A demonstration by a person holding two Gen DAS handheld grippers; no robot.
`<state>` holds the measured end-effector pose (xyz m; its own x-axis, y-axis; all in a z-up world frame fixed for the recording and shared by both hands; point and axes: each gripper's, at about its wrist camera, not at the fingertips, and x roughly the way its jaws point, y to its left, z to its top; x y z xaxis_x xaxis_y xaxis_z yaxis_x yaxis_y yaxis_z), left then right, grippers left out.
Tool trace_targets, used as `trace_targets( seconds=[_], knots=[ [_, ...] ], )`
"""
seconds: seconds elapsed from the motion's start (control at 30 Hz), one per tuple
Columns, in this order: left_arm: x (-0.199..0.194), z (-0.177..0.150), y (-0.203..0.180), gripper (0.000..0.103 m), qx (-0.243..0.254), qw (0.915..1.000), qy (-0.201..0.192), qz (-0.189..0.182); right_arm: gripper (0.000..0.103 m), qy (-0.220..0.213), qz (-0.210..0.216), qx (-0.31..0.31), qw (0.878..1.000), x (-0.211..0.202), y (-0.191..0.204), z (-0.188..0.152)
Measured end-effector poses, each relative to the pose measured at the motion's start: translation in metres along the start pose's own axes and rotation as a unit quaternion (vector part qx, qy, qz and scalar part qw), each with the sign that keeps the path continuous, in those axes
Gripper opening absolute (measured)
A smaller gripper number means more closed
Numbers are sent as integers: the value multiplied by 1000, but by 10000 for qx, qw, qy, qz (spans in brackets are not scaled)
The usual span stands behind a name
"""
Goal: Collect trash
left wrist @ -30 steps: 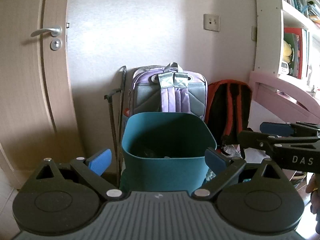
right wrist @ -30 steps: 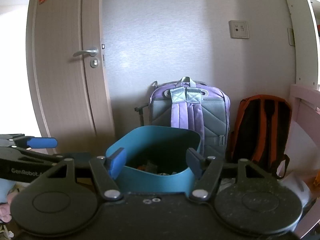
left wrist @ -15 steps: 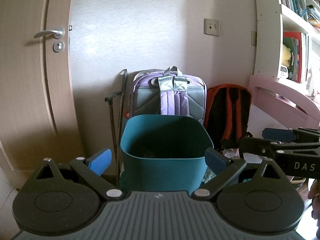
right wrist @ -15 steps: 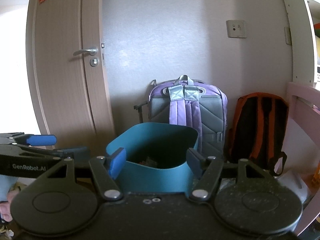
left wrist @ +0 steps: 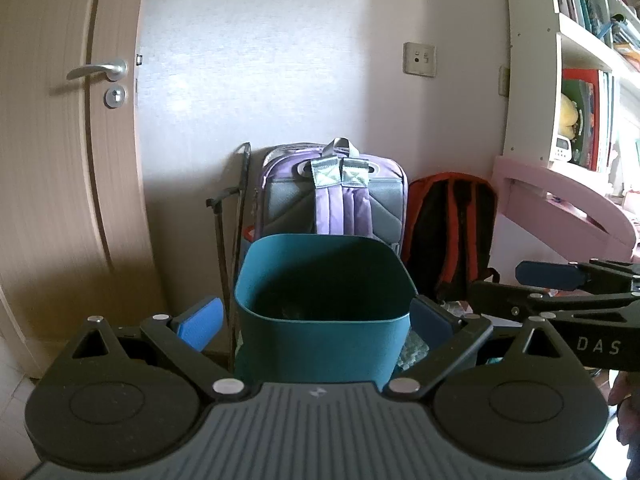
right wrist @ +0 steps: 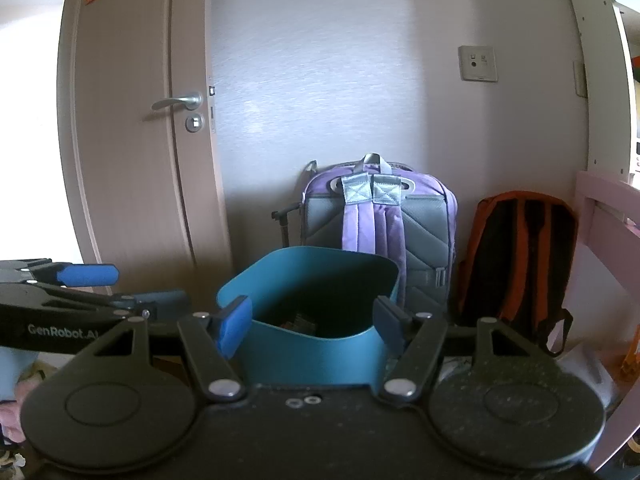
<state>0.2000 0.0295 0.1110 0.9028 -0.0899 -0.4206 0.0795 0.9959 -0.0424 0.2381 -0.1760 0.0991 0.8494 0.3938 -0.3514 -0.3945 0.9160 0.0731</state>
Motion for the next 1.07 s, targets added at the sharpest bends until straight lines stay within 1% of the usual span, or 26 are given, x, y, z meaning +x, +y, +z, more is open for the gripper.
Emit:
trace_targets(
  seconds=[0.43, 0.6, 1.07],
  knots=[
    [-3, 2, -1, 100, -123, 9998, 75, -101, 67, -5, -41, -44, 10000, -8, 2, 2],
    [-5, 1, -1, 100, -148, 9998, 39, -131, 67, -56, -79, -87, 9999, -12, 3, 1],
    [4, -6, -3, 100, -151, 9996, 135, -200, 67, 62, -142, -88, 9998, -7, 0, -8]
  ],
)
